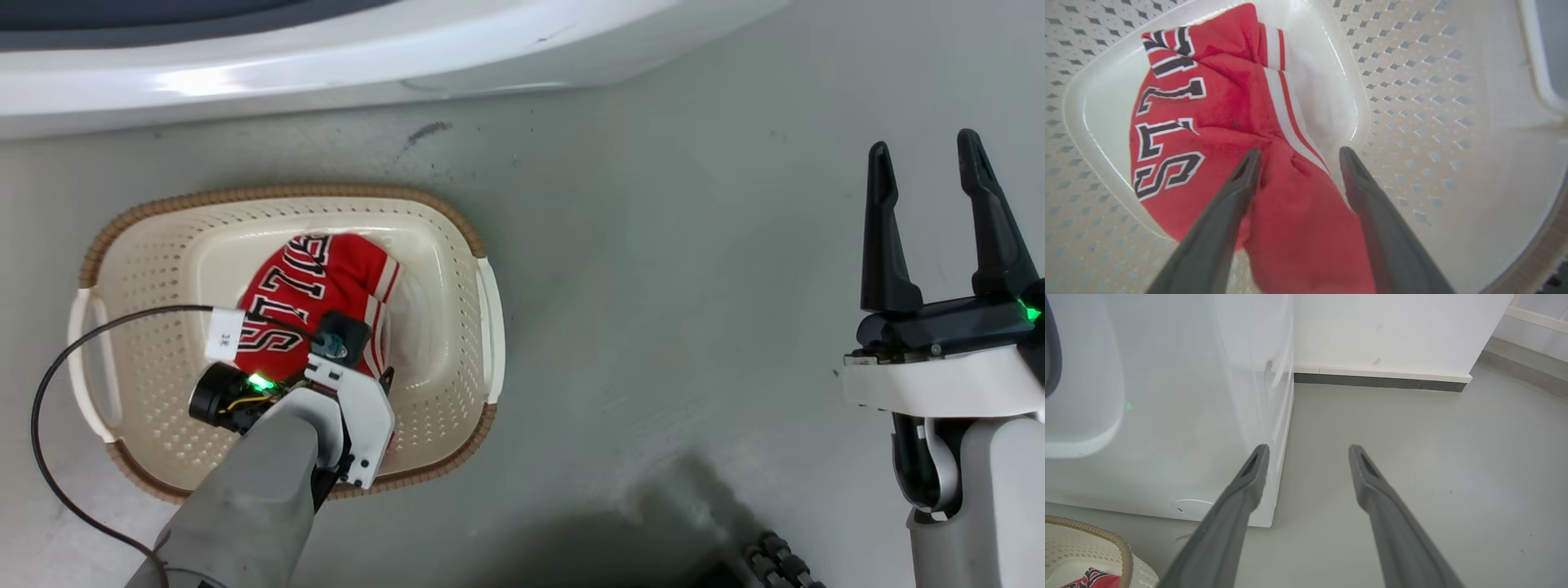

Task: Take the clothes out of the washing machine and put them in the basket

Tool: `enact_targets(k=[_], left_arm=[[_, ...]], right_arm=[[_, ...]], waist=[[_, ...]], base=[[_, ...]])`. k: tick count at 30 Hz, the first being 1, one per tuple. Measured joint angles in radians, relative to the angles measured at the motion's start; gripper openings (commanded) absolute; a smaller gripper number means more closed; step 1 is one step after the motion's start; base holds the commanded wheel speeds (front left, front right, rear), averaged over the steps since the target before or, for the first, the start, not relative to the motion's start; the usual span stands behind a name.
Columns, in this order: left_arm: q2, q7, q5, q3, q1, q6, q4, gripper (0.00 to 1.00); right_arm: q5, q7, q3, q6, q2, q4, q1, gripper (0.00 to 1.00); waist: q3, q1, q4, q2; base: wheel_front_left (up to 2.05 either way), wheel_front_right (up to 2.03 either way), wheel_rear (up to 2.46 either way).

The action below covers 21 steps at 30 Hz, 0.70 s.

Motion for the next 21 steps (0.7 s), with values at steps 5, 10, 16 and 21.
enact_targets(k=[5,10,16,21], left_arm=[[-0.003,-0.051,-0.002,-0.007,0.028,-0.006,0.003,1.0],[-0.016,-0.114,-0.011,-0.005,0.066,-0.008,0.003,1.0],[-0.014,-0.142,-0.032,0.033,0.142,0.007,-0.057,1.0],[0.021,-0.144,-0.027,0.105,0.201,0.054,-0.205,1.0]], right_arm=[[-0.008,0.0,0.004,0.0,0.0,0.007,0.006,1.0],[-0.019,0.0,0.002,0.0,0.0,0.019,0.037,1.0],[-0.038,0.0,0.01,0.0,0.0,0.037,0.104,1.0],[-0.047,0.0,0.018,0.0,0.0,0.044,0.141,1.0]], waist=[[-0.052,0.0,0.013,0.0],[-0.123,-0.0001,0.028,0.0],[-0.256,-0.0002,0.059,0.0],[-0.339,-0.0003,0.082,0.0]], base=[[0.0,0.0,0.0],[0.0,0.0,0.0],[0.0,0.0,0.0],[0.0,0.0,0.0]])
